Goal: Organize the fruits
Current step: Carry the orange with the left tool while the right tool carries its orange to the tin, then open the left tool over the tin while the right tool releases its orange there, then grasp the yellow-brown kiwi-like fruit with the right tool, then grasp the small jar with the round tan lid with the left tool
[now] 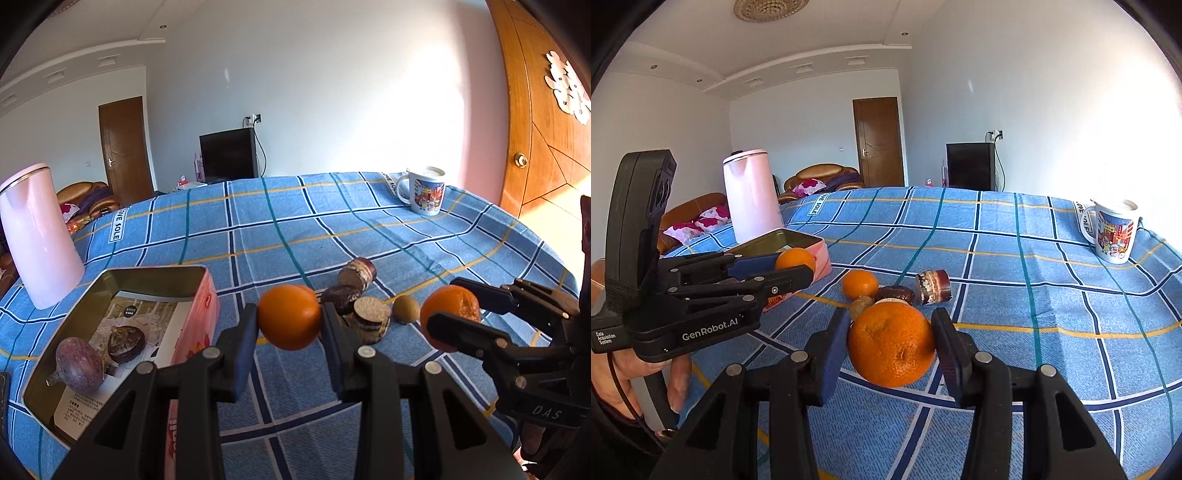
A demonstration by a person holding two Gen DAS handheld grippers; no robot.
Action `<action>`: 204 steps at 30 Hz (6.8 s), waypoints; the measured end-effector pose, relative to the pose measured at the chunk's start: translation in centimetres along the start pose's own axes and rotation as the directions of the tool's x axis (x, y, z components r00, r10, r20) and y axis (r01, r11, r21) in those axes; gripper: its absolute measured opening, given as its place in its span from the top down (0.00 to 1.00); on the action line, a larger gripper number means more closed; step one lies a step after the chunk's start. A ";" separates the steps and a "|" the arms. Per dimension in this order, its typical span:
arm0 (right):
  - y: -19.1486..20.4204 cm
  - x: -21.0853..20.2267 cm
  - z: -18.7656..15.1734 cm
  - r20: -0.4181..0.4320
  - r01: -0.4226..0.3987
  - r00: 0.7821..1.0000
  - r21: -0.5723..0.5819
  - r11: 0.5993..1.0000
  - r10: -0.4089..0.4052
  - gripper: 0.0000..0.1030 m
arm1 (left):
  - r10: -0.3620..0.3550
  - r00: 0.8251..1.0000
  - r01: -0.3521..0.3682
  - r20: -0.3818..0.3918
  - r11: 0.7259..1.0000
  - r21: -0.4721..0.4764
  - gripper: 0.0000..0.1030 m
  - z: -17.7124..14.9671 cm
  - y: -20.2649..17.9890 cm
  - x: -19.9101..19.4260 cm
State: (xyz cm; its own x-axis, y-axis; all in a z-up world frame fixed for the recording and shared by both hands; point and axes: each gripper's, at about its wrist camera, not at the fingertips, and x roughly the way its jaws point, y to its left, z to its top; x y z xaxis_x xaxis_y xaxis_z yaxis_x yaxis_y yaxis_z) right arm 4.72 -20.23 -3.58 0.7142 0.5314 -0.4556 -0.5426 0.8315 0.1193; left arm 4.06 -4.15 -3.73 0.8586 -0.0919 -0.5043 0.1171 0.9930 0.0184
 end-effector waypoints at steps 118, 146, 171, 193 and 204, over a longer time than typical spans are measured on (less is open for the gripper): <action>11.4 8.2 5.0 -0.138 -0.169 0.980 -0.181 0.969 0.145 0.34 | 0.335 0.940 -0.341 -0.068 0.925 -0.166 0.37 -2.3 15.3 -3.7; -4.4 4.7 2.9 -0.234 0.106 0.968 0.059 0.993 -0.089 0.51 | 0.177 0.984 -0.174 0.020 0.980 -0.098 0.23 1.9 7.1 -2.8; -6.8 6.3 2.1 -0.335 0.105 0.941 0.164 0.981 -0.045 0.73 | -0.116 0.970 0.138 -0.215 0.986 0.092 0.53 1.7 -6.0 6.2; -7.5 5.8 2.1 -0.322 0.132 0.945 0.199 0.971 -0.063 0.73 | -0.104 0.961 0.143 -0.255 0.980 0.138 0.62 1.6 -7.3 7.0; -8.0 5.1 2.2 -0.299 0.191 0.946 0.210 0.959 -0.123 0.73 | -0.123 0.960 0.172 -0.251 0.968 0.180 0.66 1.6 -7.6 7.0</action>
State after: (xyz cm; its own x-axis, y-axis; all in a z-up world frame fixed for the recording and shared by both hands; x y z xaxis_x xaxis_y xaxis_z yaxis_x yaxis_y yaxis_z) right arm 13.67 -23.85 -4.91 0.6106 0.3519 -0.7095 -0.2905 0.9329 0.2127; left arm 10.00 -12.41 -6.00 0.6845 -0.1919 -0.7033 0.3508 0.9324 0.0870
